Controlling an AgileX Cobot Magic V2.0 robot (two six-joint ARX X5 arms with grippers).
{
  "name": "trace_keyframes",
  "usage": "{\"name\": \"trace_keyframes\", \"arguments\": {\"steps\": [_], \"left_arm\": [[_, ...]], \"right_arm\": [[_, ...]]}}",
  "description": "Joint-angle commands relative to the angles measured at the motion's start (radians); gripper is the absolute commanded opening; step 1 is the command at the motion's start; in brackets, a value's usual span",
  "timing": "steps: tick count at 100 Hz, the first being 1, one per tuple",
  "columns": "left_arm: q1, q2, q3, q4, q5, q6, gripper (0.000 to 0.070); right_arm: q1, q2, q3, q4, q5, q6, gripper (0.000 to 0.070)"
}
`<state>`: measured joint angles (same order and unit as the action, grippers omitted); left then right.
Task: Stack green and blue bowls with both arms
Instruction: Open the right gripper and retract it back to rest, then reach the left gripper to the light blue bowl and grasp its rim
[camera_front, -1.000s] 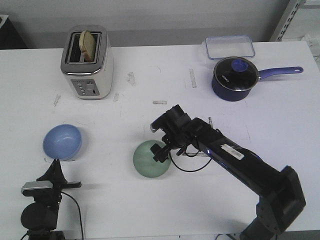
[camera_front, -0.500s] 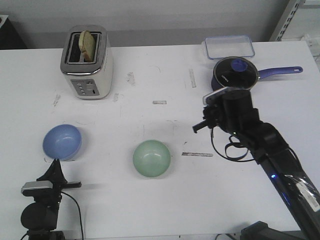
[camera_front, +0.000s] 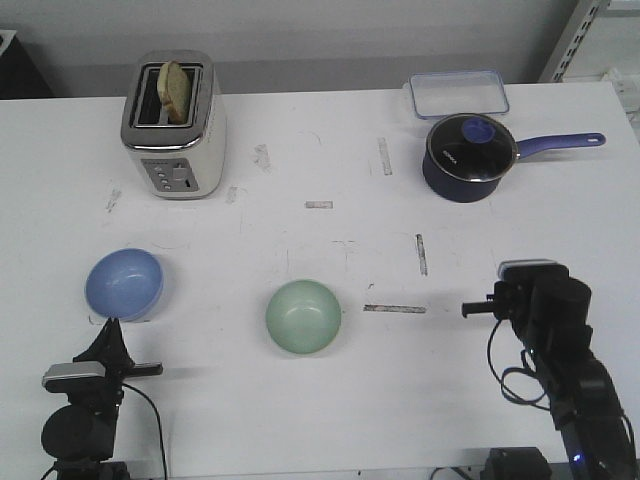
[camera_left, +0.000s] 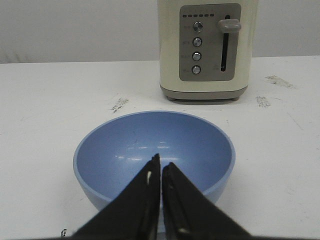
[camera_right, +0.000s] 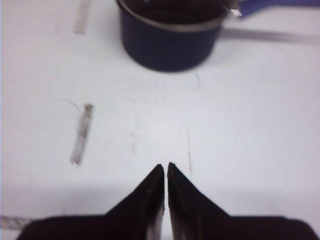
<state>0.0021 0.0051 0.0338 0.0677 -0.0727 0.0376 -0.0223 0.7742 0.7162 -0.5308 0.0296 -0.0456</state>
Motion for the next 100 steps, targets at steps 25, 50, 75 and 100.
{"name": "trace_keyframes", "arguments": {"steps": [25, 50, 75, 100], "left_arm": [[0.000, -0.002, 0.001, 0.142, 0.002, -0.004, 0.0001], [0.000, 0.064, 0.275, 0.108, 0.002, -0.004, 0.0001], [0.001, 0.434, 0.808, -0.208, 0.002, 0.004, 0.0001], [0.001, 0.789, 1.106, -0.466, 0.002, 0.003, 0.0168]], "right_arm": [[-0.003, -0.218, -0.164, 0.082, -0.003, 0.000, 0.0000], [-0.003, -0.237, -0.167, 0.102, -0.003, 0.000, 0.0000], [-0.003, -0.236, -0.167, 0.121, -0.003, 0.000, 0.0000], [-0.003, -0.236, -0.167, 0.127, -0.003, 0.000, 0.0000]]}}
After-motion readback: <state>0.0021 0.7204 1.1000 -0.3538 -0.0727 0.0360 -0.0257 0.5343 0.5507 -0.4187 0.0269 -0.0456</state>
